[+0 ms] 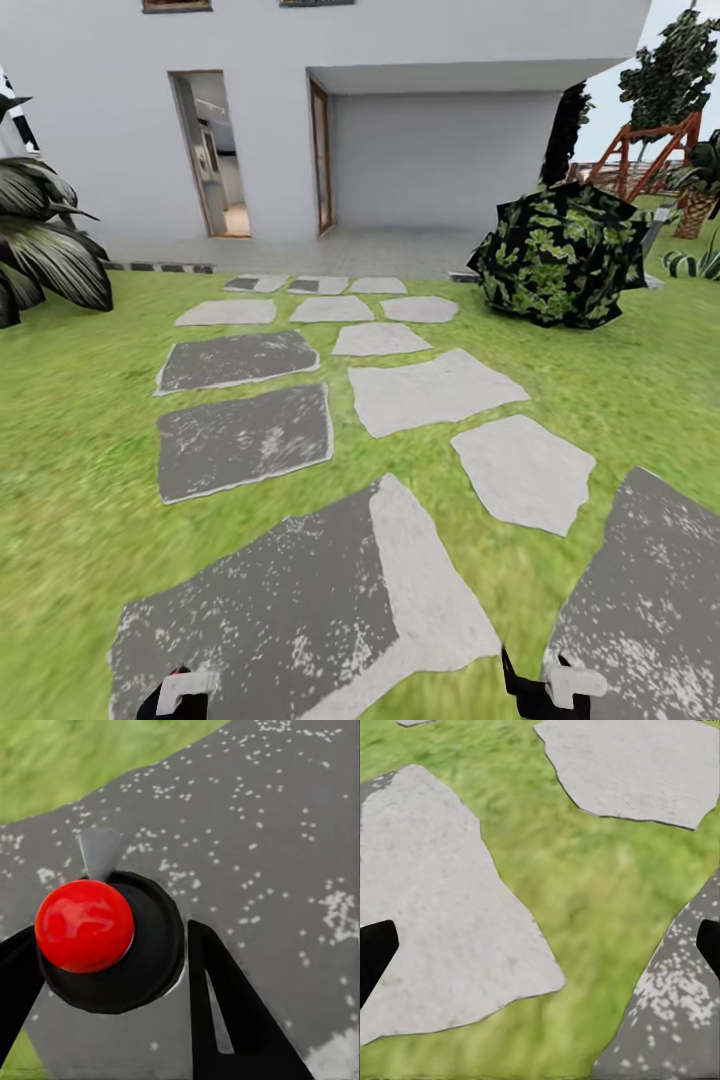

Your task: In the garden, pick up the pesticide atomizer on the floor and spray pesticide onto both trees until each tree trunk is fully covered.

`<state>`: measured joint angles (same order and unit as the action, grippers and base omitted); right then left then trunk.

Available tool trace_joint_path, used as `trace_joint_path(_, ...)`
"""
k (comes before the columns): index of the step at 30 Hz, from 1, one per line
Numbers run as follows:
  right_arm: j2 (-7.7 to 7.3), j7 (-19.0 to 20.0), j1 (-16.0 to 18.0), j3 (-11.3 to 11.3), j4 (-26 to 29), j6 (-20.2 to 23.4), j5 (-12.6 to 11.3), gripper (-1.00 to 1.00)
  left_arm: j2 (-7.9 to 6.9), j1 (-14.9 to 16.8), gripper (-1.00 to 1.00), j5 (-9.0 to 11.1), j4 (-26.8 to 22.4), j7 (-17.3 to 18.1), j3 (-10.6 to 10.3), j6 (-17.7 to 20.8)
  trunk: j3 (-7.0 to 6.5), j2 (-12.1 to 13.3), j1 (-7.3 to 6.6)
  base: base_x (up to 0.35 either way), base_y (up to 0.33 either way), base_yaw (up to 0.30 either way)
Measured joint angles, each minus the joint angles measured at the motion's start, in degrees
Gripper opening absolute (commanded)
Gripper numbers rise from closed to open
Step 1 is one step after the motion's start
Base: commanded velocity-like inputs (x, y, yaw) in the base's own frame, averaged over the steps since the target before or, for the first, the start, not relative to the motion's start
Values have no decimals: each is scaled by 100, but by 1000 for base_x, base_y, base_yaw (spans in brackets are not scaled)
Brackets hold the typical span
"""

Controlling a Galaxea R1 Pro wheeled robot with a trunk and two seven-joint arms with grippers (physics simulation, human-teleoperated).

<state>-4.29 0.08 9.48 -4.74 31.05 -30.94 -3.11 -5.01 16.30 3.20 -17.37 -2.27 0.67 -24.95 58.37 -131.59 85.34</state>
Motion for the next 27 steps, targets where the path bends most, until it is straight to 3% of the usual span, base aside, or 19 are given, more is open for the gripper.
trace_joint_path(11,0,0,0,-1,-1,0,0,100,0,0,-100,0,0,0,1,0,-37,0,-1,-241,-103,275)
trace_joint_path(27,0,0,0,1,-1,0,0,100,0,0,-100,0,-1,1,1,0,-39,0,-3,-16,-4,279)
